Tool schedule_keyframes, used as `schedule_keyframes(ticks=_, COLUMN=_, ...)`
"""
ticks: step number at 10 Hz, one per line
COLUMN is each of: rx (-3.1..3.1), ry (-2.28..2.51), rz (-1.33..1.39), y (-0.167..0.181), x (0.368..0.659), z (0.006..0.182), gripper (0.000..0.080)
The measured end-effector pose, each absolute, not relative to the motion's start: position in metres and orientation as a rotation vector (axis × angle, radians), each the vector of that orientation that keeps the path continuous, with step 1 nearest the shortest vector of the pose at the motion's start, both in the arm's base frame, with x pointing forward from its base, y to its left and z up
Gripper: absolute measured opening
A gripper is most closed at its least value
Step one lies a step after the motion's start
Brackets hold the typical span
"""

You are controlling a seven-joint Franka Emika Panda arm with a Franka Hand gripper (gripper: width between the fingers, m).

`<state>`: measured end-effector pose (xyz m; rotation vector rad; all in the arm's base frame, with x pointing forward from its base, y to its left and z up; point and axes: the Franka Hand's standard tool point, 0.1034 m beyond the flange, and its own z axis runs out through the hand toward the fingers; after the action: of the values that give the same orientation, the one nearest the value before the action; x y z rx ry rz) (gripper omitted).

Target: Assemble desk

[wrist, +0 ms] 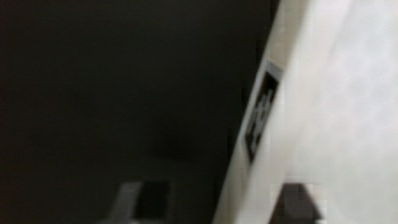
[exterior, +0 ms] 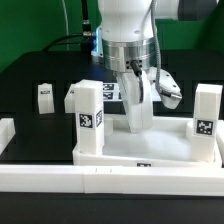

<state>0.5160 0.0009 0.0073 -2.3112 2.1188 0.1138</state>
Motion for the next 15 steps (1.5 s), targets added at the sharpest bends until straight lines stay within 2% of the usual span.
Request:
schedule_keyframes(ticks=1, rx=-2.305, ry=2.123, rz=0.103, y=-0.001, x=0.517, z=0.008, gripper=0.0083)
schedule_keyframes(ticks=6, rx=-2.324, ry=2.105, rz=0.094, y=-0.007, x=0.517, z=0.009, gripper=0.0078)
schedule_keyframes(ticks=11, rx=-2.532, ry=1.892, rz=0.089, y=-0.046, x=0.502, z=0.007, gripper=0.0073)
schedule_keyframes(ticks=15, rx=-2.679, ry=1.672, rz=0.080, y=-0.050, x=0.504, z=0.008, gripper=0.0073)
